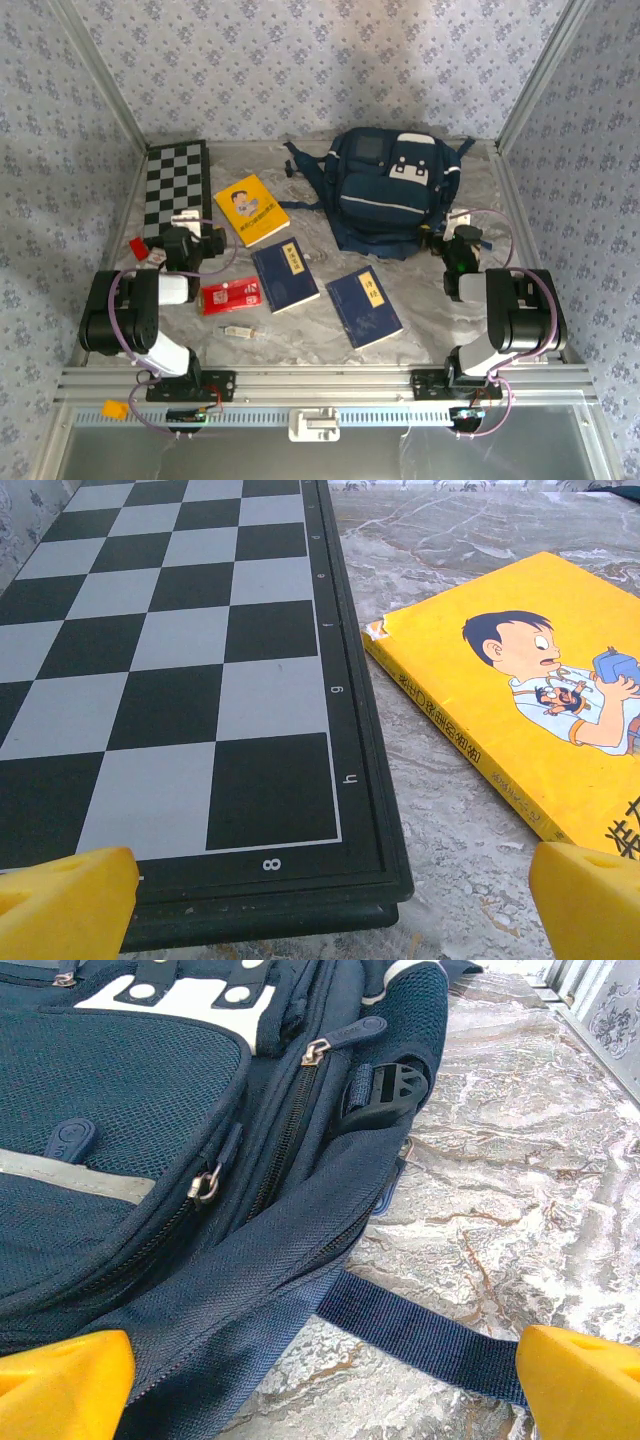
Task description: Pack books, pencil case, and school supplies into a backpack
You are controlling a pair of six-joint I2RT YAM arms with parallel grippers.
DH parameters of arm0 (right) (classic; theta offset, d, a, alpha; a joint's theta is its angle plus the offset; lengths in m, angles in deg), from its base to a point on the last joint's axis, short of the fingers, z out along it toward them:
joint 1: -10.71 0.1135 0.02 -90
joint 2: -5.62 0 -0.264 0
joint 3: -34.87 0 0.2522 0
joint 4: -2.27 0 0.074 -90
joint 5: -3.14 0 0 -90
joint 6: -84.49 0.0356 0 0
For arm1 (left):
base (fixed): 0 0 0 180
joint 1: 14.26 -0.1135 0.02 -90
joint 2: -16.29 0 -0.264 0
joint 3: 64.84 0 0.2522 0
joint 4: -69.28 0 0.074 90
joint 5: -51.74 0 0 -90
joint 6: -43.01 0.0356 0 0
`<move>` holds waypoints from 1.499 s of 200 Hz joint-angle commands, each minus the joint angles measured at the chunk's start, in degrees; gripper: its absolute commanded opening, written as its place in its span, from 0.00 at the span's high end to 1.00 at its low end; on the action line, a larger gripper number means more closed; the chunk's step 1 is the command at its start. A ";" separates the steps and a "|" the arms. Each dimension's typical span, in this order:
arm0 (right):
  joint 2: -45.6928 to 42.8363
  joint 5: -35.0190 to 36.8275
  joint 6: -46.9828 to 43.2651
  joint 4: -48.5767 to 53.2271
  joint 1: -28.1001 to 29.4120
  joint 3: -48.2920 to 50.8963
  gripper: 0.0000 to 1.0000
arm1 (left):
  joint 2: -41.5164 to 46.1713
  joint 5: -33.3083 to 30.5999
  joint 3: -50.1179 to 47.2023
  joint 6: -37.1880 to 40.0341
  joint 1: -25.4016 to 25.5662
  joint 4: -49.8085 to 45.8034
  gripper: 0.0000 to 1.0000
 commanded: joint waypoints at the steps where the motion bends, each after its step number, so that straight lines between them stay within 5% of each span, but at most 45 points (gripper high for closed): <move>1: 0.19 -0.64 -0.59 -0.67 0.06 -0.22 0.00 | -0.35 1.31 1.43 0.57 -0.34 0.12 0.00; 300: -0.29 0.16 -1.04 -1.09 0.65 0.15 0.00 | -0.28 1.30 1.28 0.56 -0.28 0.21 0.00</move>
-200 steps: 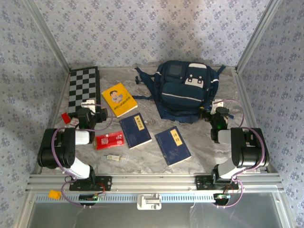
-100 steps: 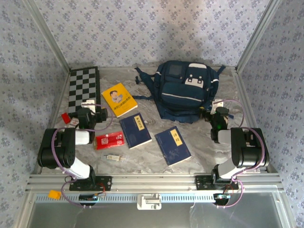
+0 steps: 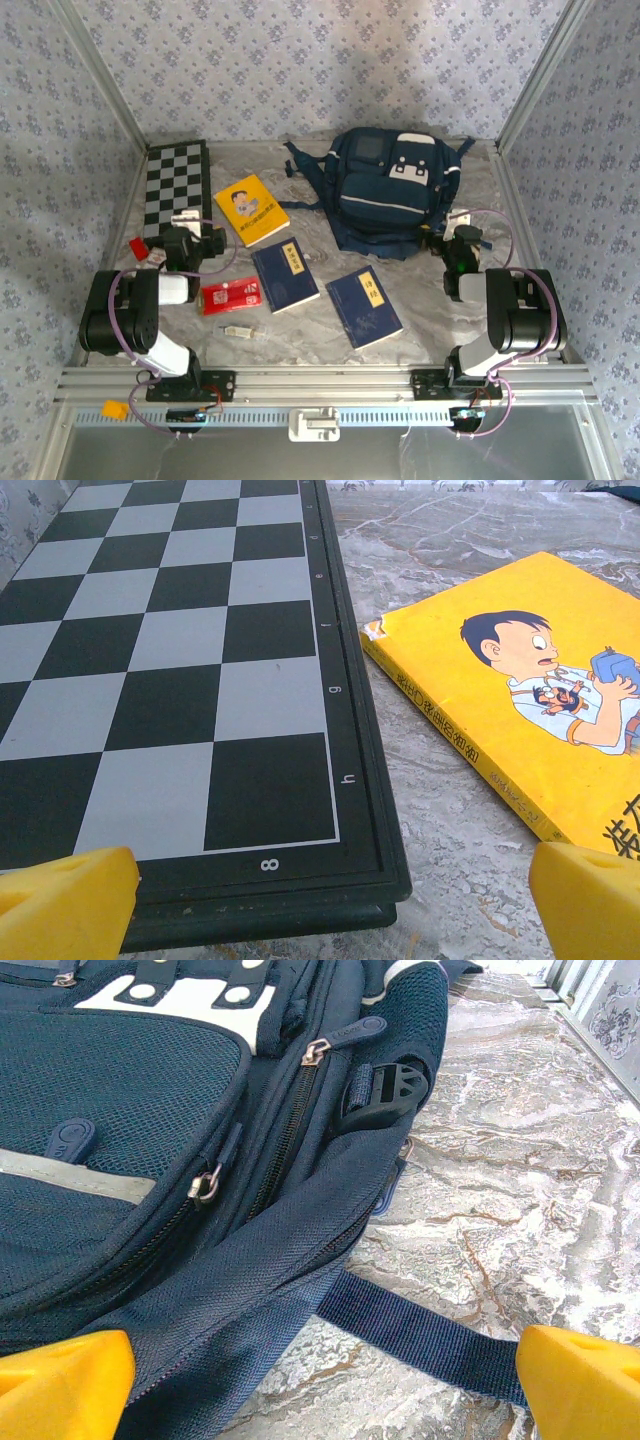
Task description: Pack books, pencil case, and school supplies into a backpack
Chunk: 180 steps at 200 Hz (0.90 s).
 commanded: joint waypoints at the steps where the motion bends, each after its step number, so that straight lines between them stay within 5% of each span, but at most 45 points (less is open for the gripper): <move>1: -0.34 0.23 -1.10 -1.09 0.70 0.20 0.00 | -0.31 1.16 1.27 0.55 -0.27 0.21 0.00; 57: -7.14 2.42 -2.46 1.05 2.54 2.07 0.00 | 4.36 2.97 2.20 1.08 -0.26 -5.18 0.00; 142: -24.06 -1.55 4.12 27.62 1.31 -3.86 0.00 | 24.97 3.20 2.29 -4.20 -0.29 -24.34 0.00; 180: -31.67 7.74 23.96 44.59 -0.64 -7.06 0.00 | 32.49 2.22 3.79 -16.05 -0.26 -31.97 0.00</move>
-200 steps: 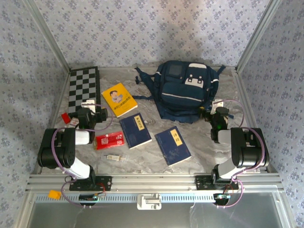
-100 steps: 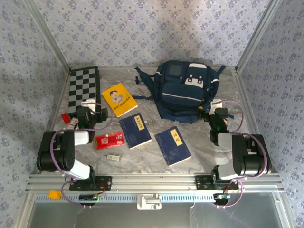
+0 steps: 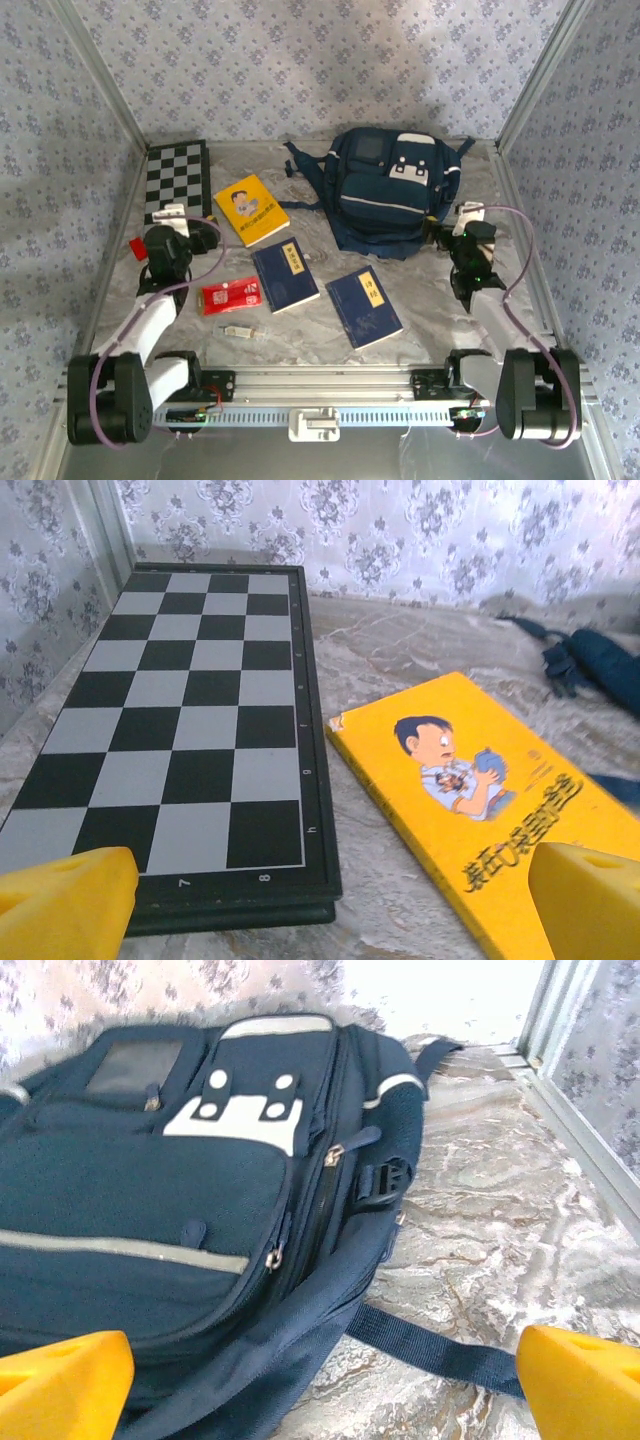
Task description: Pack books, pencil case, and school supplies into a backpack
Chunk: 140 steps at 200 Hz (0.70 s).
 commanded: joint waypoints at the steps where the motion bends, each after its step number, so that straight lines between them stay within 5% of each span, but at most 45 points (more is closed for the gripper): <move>1: -4.07 7.34 16.91 16.72 -1.63 -3.25 0.00 | 3.51 -0.20 1.97 -10.07 -0.26 -7.24 0.00; 8: -5.13 7.94 23.86 21.64 -2.37 -3.28 0.00 | 4.46 -1.03 2.64 -14.19 -0.34 -9.87 0.00; 33: -8.23 -2.05 24.96 22.52 -8.33 -1.38 0.00 | 6.49 -6.35 3.49 -24.21 -0.42 -18.22 0.00; 62: -8.09 -9.36 25.85 28.19 -8.73 -3.83 0.00 | 5.47 1.66 5.66 -28.62 -0.74 -23.30 0.00; 96: -2.06 -15.97 27.50 32.20 -5.63 -8.17 0.00 | 4.36 10.01 6.38 -32.76 1.07 -25.11 0.00; 140: 7.61 -12.21 28.74 32.98 5.16 -14.69 0.00 | 4.42 6.39 7.23 -34.11 12.50 -26.45 0.00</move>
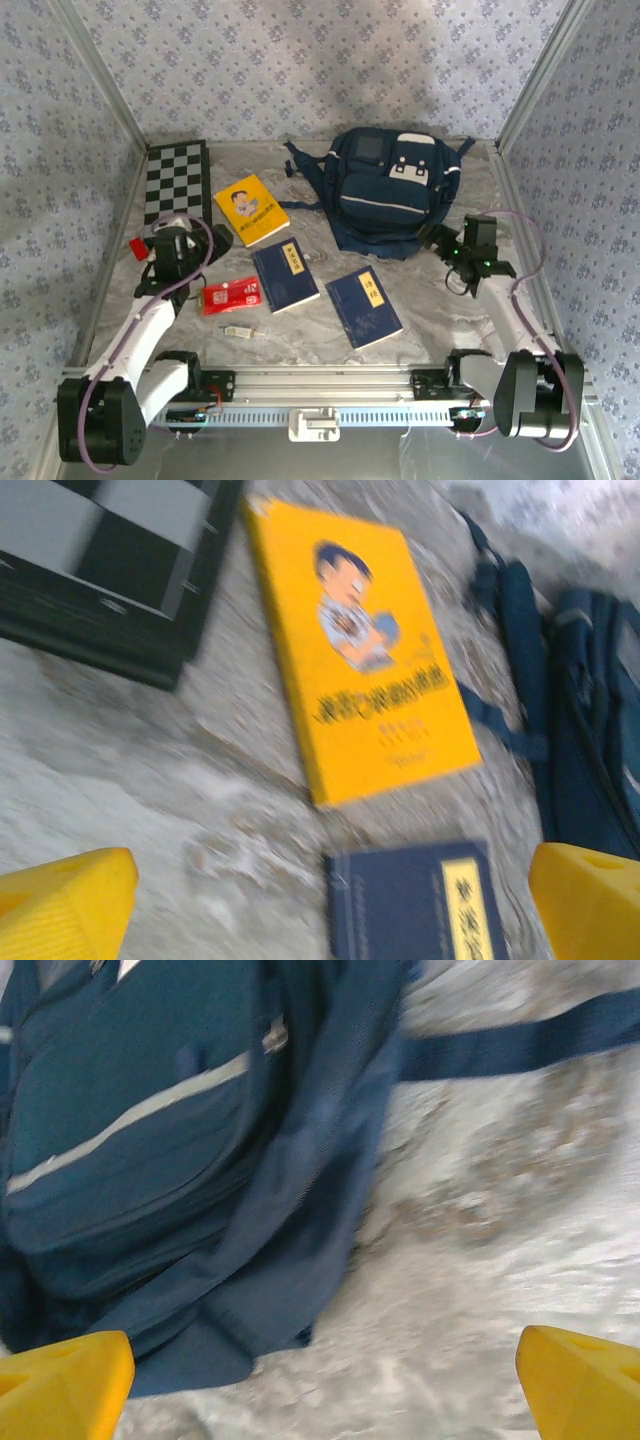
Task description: Pack books, pencil case, and school supplies into a backpack
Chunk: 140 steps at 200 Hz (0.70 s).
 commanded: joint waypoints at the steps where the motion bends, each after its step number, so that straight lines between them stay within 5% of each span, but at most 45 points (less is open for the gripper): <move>1: 4.25 0.93 2.03 2.47 4.86 -4.48 0.00 | 0.04 -0.27 2.90 -2.36 5.17 -2.03 0.00; 68: 20.37 1.61 6.81 0.55 9.46 -13.16 0.00 | -8.05 -3.68 3.56 -2.16 20.10 6.56 0.00; 140: 31.10 1.48 7.61 -1.50 9.74 -18.59 0.02 | -17.98 -5.78 11.39 0.94 28.47 6.74 0.00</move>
